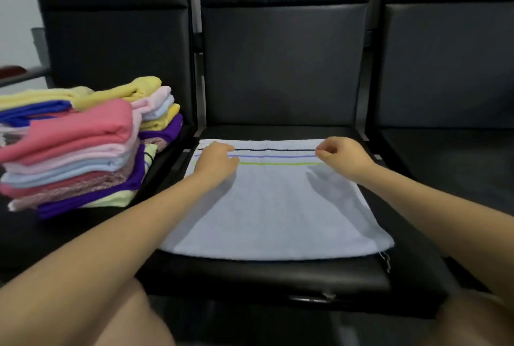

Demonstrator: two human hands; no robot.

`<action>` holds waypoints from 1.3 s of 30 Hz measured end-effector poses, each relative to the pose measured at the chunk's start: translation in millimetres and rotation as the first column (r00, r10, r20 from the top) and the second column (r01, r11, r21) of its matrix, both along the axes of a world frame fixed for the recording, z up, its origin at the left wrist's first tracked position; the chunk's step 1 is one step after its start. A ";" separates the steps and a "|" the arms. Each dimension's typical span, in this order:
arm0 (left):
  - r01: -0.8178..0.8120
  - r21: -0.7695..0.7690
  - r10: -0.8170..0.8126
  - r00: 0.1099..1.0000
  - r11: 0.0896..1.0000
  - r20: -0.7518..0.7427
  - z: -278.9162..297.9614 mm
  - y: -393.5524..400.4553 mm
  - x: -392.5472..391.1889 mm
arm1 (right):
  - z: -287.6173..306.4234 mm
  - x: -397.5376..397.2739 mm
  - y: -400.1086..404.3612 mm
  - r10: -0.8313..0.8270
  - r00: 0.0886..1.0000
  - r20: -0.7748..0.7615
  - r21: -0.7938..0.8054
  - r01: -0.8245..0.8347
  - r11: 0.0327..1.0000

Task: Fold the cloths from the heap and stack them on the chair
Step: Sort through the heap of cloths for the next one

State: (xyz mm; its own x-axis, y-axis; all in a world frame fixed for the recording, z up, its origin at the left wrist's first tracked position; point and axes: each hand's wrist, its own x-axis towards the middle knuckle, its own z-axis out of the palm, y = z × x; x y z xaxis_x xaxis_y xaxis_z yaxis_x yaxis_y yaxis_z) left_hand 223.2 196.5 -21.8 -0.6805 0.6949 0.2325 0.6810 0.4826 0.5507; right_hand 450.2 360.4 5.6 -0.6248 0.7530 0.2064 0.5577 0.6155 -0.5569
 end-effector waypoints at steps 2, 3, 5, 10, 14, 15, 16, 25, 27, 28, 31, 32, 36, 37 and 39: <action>0.113 0.025 -0.114 0.991 0.993 0.065 0.1 -15.4 27.4 | 7.2 10.9 -37.8 0.140 0.989 0.044 0.006 -0.140 0.990; 0.165 0.020 -0.166 0.984 0.986 0.065 -0.4 -24.1 40.2 | 8.1 16.9 -58.2 0.203 0.976 0.073 0.014 -0.205 0.979; 0.273 -0.017 -0.272 0.961 0.962 0.053 -0.9 -43.6 62.6 | 4.8 30.8 -92.8 0.347 0.924 0.160 0.052 -0.359 0.932; 0.477 -0.123 -0.472 0.879 0.870 0.069 5.8 -90.3 92.0 | -4.0 55.4 -122.6 0.587 0.672 0.452 -0.025 -0.648 0.761; 0.566 -0.169 -0.575 0.818 0.807 -0.001 -2.6 -114.2 92.2 | -12.0 55.1 -117.3 0.502 0.732 0.460 0.121 -0.612 0.781; 0.570 -0.187 -0.585 0.811 0.800 -0.032 -5.5 -117.6 90.7 | -13.1 53.7 -116.0 0.467 0.775 0.424 0.154 -0.571 0.807; 0.561 -0.228 -0.589 0.805 0.796 -0.076 -7.5 -119.0 89.4 | -12.9 51.9 -115.1 0.445 0.824 0.351 0.176 -0.525 0.833; 0.369 -0.115 -0.387 0.883 0.922 -0.267 2.8 -123.3 57.6 | -8.4 56.0 -92.4 0.388 0.824 0.414 0.104 -0.466 0.879; 0.379 -0.248 -0.436 0.866 0.892 -0.244 3.1 -129.9 40.1 | -5.6 66.7 -75.5 0.328 0.891 0.314 0.101 -0.374 0.922; 0.393 -0.274 -0.455 0.863 0.878 -0.219 2.4 -133.3 31.0 | -5.2 73.4 -65.9 0.297 0.919 0.258 0.083 -0.328 0.941; 0.432 -0.182 -0.459 0.876 0.883 -0.149 -0.1 -144.4 6.5 | -7.8 96.6 -48.2 0.225 0.971 0.079 -0.058 -0.221 0.974; 0.425 -0.135 -0.440 0.889 0.895 -0.122 -0.1 -148.4 0.4 | -9.2 103.8 -45.5 0.206 0.978 -0.001 -0.129 -0.205 0.970; 0.355 0.015 -0.355 0.934 0.935 0.025 4.8 -164.7 -4.0 | -6.9 120.9 -45.9 0.125 0.964 -0.234 -0.278 -0.190 0.942; 0.348 0.045 -0.350 0.935 0.937 0.057 5.7 -166.7 -0.2 | -5.3 122.9 -48.1 0.111 0.960 -0.258 -0.320 -0.193 0.928; 0.342 0.113 -0.354 0.930 0.933 0.104 7.4 -169.0 8.9 | -3.2 124.9 -54.3 0.082 0.955 -0.286 -0.410 -0.199 0.890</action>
State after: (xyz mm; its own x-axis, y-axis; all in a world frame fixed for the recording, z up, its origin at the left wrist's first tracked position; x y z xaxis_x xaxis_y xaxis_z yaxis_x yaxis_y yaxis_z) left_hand 232.1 27.6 -14.4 -0.4266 0.8727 0.2375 0.7225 0.1709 0.6700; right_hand 575.2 306.1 2.4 -0.7006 0.7119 0.0487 0.2869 0.3435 -0.8942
